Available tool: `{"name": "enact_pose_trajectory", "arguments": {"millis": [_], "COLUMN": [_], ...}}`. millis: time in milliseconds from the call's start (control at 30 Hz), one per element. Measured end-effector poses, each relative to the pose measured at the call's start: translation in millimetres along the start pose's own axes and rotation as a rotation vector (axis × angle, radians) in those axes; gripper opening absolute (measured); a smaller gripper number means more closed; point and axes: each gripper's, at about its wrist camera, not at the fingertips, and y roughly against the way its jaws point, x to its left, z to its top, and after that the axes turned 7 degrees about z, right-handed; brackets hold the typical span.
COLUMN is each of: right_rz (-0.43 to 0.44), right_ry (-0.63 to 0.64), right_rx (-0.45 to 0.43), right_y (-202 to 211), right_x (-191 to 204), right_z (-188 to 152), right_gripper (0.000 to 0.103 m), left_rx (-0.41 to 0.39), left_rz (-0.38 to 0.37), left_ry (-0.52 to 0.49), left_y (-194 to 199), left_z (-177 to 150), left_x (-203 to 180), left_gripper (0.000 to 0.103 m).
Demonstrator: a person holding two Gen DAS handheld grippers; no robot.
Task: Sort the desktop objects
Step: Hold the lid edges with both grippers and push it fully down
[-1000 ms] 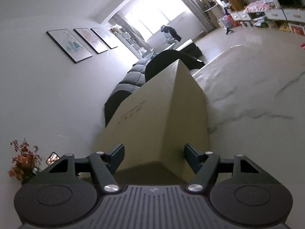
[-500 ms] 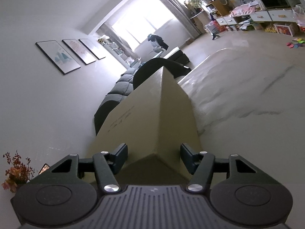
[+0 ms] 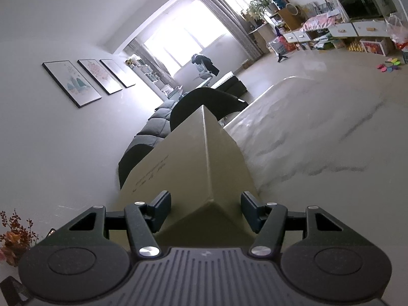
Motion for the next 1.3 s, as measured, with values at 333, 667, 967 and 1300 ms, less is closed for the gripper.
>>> {"name": "enact_pose_trajectory", "arguments": {"millis": [333,667,967,1300], "right_rz": [-0.033,-0.042,-0.055,-0.058], "right_ry": [0.034,0.035,0.039,0.039], "right_rx": [-0.021,-0.016,-0.008,-0.003], "right_y": [-10,-33,-55,-73], "right_x": [5,5,6,7], "right_z": [-2,8,20,29], "right_gripper": [0.065,0.066,0.066,0.068], "left_rx": [-0.037,-0.034,-0.028,-0.026], "left_rz": [0.041,0.054,0.075,0.092], "left_ry": [-0.011,0.001,0.010,0.009], "left_y": [-4,-18,-33,-43], "left_z": [0,10,17,24], "left_x": [-10,-12,-18,-23], "left_gripper": [0.073,0.073,0.073,0.074]}}
